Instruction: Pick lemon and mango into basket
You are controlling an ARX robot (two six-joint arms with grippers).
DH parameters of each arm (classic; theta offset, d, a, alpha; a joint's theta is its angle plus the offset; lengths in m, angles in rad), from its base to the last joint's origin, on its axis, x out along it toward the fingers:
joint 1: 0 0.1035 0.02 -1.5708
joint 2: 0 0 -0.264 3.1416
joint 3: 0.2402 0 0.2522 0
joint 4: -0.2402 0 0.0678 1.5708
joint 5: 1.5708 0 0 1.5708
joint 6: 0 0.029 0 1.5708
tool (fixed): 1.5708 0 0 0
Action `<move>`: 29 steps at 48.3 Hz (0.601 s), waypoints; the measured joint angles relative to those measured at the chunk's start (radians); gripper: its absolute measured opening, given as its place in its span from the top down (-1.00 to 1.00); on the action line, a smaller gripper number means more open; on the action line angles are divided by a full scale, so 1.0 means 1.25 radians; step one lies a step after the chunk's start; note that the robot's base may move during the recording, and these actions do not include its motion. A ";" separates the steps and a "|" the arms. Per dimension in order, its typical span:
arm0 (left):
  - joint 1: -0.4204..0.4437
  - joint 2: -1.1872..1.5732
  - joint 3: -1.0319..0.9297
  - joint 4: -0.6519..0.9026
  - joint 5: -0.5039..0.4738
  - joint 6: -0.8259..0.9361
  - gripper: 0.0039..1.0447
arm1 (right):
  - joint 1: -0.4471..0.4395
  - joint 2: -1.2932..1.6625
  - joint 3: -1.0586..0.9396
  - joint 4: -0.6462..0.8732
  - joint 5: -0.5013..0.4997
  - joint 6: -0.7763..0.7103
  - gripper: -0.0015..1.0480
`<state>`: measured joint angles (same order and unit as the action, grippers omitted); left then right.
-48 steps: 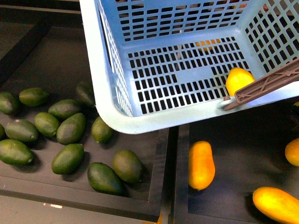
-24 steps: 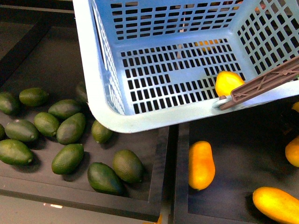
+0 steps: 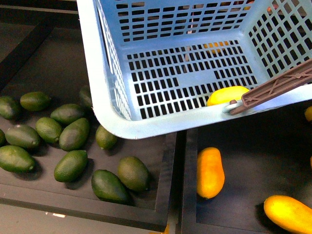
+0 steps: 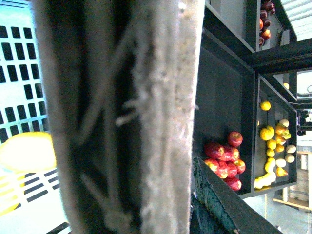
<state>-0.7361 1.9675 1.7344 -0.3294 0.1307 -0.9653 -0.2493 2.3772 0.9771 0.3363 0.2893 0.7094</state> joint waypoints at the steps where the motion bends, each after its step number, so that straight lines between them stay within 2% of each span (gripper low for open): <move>1: 0.000 0.000 0.000 0.000 0.000 0.000 0.51 | -0.003 -0.009 -0.006 0.002 -0.002 -0.001 -0.14; 12: 0.000 0.000 0.000 0.000 0.000 0.000 0.51 | -0.064 -0.182 -0.111 0.014 -0.037 -0.027 -0.14; 17: 0.000 0.000 0.000 0.000 0.000 0.000 0.51 | -0.097 -0.313 -0.173 0.000 -0.061 -0.051 -0.14; 22: 0.000 0.000 0.000 0.000 0.000 0.000 0.51 | -0.101 -0.475 -0.224 -0.040 -0.078 -0.103 -0.14; 27: 0.000 0.000 0.000 0.000 0.002 -0.001 0.51 | -0.076 -0.621 -0.245 -0.091 -0.079 -0.154 -0.13; 28: 0.000 0.000 0.000 0.000 -0.001 0.000 0.51 | 0.045 -0.842 -0.236 -0.187 -0.078 -0.182 -0.13; 29: 0.000 0.000 0.000 0.000 -0.001 0.000 0.51 | 0.058 -0.851 -0.232 -0.192 -0.076 -0.182 -0.13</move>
<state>-0.7364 1.9675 1.7344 -0.3294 0.1291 -0.9653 -0.1772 1.3128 0.6872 0.0959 0.1947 0.4812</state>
